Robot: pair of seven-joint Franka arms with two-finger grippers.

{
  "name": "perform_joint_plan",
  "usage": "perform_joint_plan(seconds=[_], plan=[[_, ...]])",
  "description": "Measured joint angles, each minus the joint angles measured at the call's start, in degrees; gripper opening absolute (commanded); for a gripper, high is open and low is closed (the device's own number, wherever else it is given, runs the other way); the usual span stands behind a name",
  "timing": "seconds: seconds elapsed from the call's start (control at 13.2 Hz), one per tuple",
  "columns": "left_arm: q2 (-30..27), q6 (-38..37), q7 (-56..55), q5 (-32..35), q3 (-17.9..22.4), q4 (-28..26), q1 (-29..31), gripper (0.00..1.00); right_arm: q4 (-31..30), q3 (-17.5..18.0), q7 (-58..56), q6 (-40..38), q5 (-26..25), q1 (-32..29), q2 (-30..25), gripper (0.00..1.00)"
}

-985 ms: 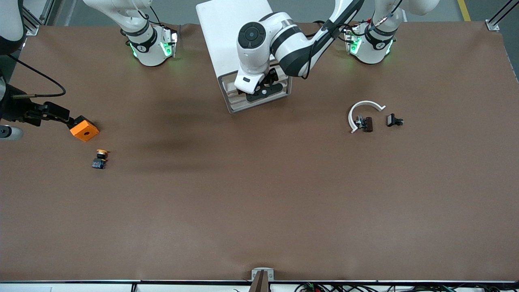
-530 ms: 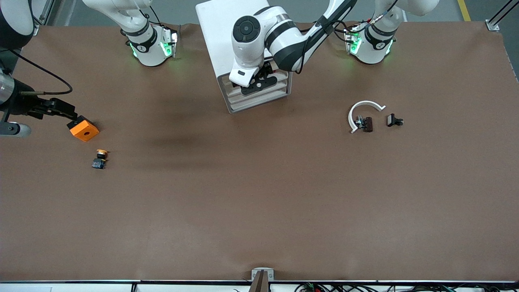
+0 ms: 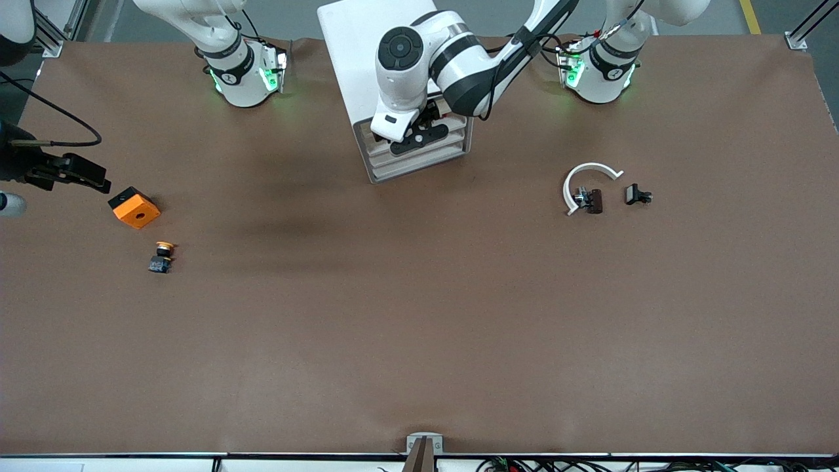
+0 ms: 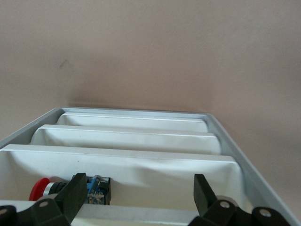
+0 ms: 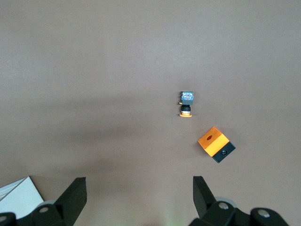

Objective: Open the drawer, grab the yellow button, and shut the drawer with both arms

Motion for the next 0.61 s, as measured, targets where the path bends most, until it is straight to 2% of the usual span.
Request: perform_joint_plan(seconds=[0.3, 0.61], plan=[[-0.16, -0.68, 9.18, -0.13, 0.51, 2.82, 9.76, 1.0, 5.69, -0.38, 0.0, -7.66, -0.15, -0.25, -0.15, 1.0], [-1.62, -8.45, 24.09, -0.27, 0.61, 4.25, 21.46, 1.0, 6.89, -0.5, 0.0, -8.11, -0.1, -0.51, -0.19, 1.0]])
